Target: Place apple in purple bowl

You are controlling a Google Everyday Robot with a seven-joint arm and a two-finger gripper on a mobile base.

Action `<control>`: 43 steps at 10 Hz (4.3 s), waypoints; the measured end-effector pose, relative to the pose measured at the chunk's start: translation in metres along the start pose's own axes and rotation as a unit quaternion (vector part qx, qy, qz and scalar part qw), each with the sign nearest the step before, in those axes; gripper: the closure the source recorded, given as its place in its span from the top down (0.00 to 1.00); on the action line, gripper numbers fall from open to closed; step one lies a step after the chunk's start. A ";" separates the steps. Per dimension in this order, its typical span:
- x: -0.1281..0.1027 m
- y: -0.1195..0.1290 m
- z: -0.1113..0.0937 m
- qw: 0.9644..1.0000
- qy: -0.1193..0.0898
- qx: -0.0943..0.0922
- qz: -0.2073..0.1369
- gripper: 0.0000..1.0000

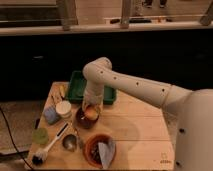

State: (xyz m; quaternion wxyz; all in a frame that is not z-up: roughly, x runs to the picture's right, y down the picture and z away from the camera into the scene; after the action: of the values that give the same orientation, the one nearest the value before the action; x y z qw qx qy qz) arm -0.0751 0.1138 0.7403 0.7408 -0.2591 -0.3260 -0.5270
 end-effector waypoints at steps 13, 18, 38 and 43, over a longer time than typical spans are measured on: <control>0.000 -0.014 0.015 0.998 -0.037 0.007 -0.050 0.00; 0.004 -0.013 0.018 0.997 -0.048 0.010 -0.064 0.00; 0.023 -0.003 0.028 0.992 -0.084 0.041 -0.090 0.06; 0.029 -0.002 0.029 0.990 -0.089 0.049 -0.094 0.06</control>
State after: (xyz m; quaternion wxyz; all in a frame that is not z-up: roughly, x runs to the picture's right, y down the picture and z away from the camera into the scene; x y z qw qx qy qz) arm -0.0759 0.1165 0.7809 0.6680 -0.2368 -0.4392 -0.5522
